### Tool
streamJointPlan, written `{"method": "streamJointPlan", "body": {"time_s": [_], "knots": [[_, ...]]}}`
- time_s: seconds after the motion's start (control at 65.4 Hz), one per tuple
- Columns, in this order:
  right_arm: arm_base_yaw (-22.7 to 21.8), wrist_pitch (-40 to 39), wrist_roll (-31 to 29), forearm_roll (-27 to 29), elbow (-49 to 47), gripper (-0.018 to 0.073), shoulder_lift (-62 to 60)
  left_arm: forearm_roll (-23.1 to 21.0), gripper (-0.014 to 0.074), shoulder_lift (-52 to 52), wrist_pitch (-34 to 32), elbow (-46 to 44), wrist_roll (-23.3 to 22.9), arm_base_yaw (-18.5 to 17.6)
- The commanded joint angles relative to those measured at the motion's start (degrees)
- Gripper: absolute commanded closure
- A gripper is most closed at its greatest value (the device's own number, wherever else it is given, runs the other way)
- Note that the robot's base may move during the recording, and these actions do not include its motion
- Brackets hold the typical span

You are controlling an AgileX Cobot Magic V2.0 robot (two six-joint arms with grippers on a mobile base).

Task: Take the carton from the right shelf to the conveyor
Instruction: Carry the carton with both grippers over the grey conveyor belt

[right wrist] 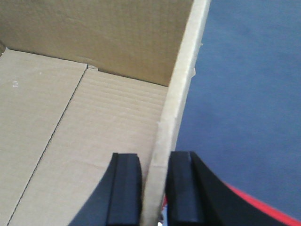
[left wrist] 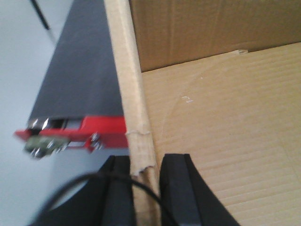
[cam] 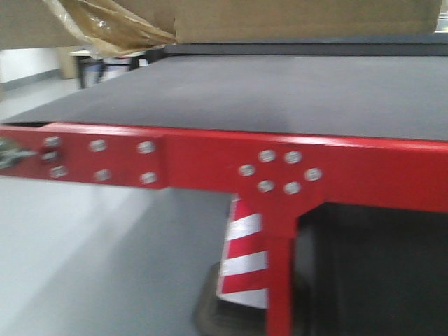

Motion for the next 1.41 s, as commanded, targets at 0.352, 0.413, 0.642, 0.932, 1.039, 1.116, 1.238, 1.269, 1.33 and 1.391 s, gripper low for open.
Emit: {"method": "streamJointPlan", "body": {"time_s": [0.352, 0.413, 0.642, 0.932, 1.039, 1.116, 1.238, 1.269, 1.33, 1.391], "knots": [[0.19, -2.77, -0.25, 0.52, -0.34, 0.0618, -0.58, 0.42, 0.0615, -0.43, -2.42, -0.33, 0.45, -0.52], [0.19, -2.77, -0.25, 0.52, -0.34, 0.0618, -0.58, 0.42, 0.0615, -0.43, -2.42, -0.33, 0.45, -0.52], [0.19, -2.77, -0.25, 0.52, -0.34, 0.0618, -0.58, 0.50, 0.0615, -0.43, -2.42, -0.33, 0.45, -0.52], [0.19, -2.77, -0.25, 0.52, -0.34, 0.0618, -0.58, 0.50, 0.0615, -0.43, -2.42, -0.33, 0.45, -0.52], [0.19, -2.77, -0.25, 0.52, -0.34, 0.0618, -0.58, 0.50, 0.0615, -0.43, -2.42, -0.33, 0.45, -0.52], [0.19, -2.77, -0.25, 0.52, -0.34, 0.0618, -0.58, 0.50, 0.0615, -0.43, -2.42, -0.33, 0.45, -0.52], [0.19, -2.77, -0.25, 0.52, -0.34, 0.0618, -0.58, 0.50, 0.0615, -0.43, -2.42, -0.33, 0.45, -0.52], [0.19, -2.77, -0.25, 0.52, -0.34, 0.0618, -0.58, 0.50, 0.0615, -0.43, -2.42, -0.33, 0.45, -0.52], [0.19, -2.77, -0.25, 0.52, -0.34, 0.0618, -0.58, 0.50, 0.0615, -0.43, -2.42, -0.33, 0.45, -0.52], [0.19, -2.77, -0.25, 0.52, -0.34, 0.0618, -0.58, 0.50, 0.0615, -0.43, -2.42, -0.33, 0.45, -0.52]]}}
